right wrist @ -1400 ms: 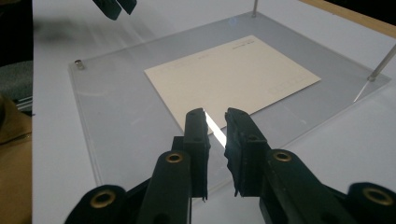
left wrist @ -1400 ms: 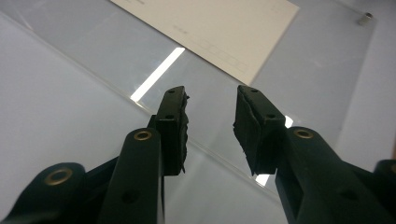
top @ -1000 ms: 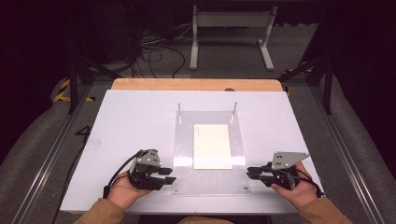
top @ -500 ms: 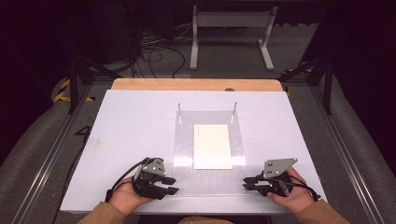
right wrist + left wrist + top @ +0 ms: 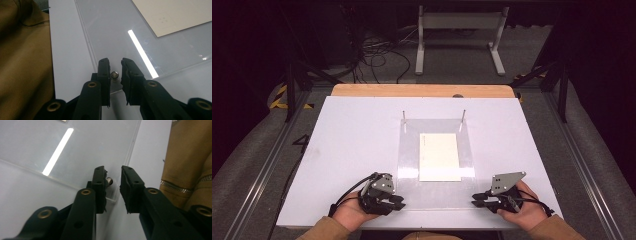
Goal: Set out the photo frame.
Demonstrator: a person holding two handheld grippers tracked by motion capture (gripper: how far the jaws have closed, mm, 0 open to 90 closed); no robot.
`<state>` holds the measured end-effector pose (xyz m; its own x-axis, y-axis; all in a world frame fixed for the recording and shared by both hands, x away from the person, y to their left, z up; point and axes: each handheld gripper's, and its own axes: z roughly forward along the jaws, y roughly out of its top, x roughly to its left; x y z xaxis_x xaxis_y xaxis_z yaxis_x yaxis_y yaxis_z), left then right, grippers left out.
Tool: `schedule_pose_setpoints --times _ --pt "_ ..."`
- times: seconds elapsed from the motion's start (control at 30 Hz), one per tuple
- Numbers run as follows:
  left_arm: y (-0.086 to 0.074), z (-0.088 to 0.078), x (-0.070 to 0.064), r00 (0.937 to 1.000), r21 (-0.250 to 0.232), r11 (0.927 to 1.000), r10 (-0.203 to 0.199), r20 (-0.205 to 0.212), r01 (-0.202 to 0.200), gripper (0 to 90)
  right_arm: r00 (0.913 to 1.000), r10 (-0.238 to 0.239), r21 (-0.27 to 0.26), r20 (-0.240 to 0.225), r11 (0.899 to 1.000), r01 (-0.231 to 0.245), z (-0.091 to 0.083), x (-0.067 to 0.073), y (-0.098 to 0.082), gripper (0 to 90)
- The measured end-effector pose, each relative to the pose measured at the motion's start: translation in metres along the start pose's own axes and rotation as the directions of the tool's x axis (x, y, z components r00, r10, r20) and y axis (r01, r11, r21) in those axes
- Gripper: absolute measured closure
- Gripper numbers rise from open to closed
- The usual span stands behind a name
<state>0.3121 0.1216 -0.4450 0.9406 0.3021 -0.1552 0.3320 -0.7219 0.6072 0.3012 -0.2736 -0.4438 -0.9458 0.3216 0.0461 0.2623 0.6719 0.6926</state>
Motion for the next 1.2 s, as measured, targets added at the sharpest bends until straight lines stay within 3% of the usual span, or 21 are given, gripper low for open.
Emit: schedule_pose_setpoints --times 0.17,0.6,1.2 --pt "-0.001 0.000 0.000 1.0000 -0.002 1.0000 0.001 -0.005 -0.001 81.8 0.9998 -0.022 0.011 0.004 1.000 0.022 0.001 0.001 0.001 83.0" --pt "-0.003 -0.001 -0.002 0.9999 -0.003 1.0000 0.007 0.013 -0.007 82.6 0.9998 -0.014 0.016 0.014 1.000 0.014 0.001 0.007 0.000 83.3" --pt "-0.012 -0.006 -0.019 0.9974 0.030 0.9983 0.047 0.055 -0.049 82.5 0.9977 -0.009 0.021 -0.067 1.000 0.010 0.000 0.029 -0.003 83.2"
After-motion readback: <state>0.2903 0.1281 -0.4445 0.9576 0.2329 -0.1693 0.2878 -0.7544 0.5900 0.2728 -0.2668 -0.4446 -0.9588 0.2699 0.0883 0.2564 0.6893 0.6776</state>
